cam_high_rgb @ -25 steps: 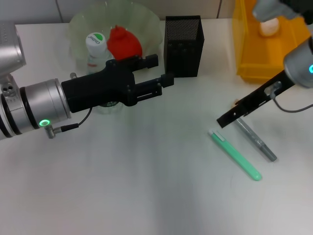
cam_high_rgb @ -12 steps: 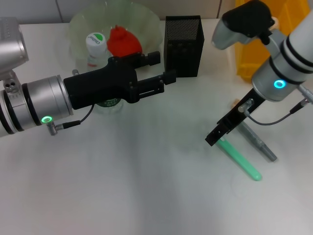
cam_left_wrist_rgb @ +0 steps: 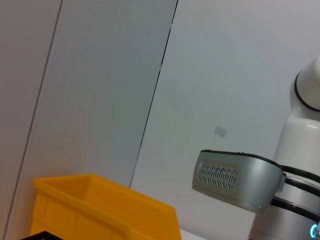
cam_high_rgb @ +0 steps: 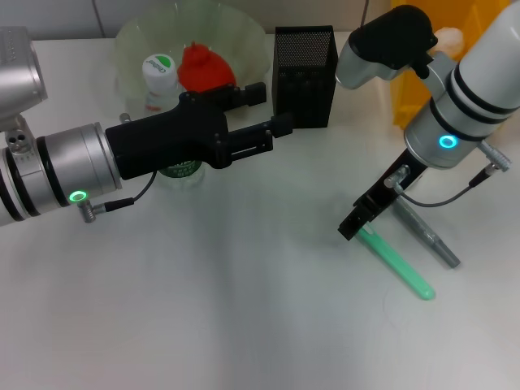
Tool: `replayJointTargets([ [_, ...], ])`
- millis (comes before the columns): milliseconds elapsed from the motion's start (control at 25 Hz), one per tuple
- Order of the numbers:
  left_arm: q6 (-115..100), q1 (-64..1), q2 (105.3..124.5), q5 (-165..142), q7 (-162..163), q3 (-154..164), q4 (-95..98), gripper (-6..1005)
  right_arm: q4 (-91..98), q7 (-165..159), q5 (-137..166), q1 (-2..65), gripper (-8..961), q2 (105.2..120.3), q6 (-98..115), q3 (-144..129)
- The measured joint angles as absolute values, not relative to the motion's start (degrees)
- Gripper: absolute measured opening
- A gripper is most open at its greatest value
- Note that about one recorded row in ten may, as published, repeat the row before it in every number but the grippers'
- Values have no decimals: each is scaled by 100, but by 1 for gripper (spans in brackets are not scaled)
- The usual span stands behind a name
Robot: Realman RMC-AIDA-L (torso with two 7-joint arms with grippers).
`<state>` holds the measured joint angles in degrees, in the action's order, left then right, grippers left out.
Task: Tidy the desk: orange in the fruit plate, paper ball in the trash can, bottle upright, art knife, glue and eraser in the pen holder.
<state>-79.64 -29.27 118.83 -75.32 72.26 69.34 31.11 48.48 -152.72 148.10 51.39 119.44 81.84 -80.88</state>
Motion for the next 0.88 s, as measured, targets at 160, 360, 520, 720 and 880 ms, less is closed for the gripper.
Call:
replayJointTargets([
  [160, -7956, -2927, 11883, -7530, 7225, 6934, 3107, 682, 4717, -15275, 14813, 5209, 702, 11944, 8125, -8096],
  [360, -7878, -2927, 11883, -7525, 7212, 6935, 3102, 682, 4667, -15276, 14818, 5227, 599, 11944, 8065, -8110],
  [520, -7842, -2935, 11883, -7523, 7211, 6935, 3103, 682, 4582, -15275, 14819, 5289, 497, 11944, 8035, -8113],
  [720, -7828, -2943, 11882, -7523, 7207, 6936, 3102, 682, 4475, -15243, 14819, 5351, 469, 11944, 7978, -8122],
  [880, -7828, -2950, 11882, -7523, 7207, 6934, 3102, 681, 4346, -15228, 14819, 5436, 463, 11944, 7960, -8144],
])
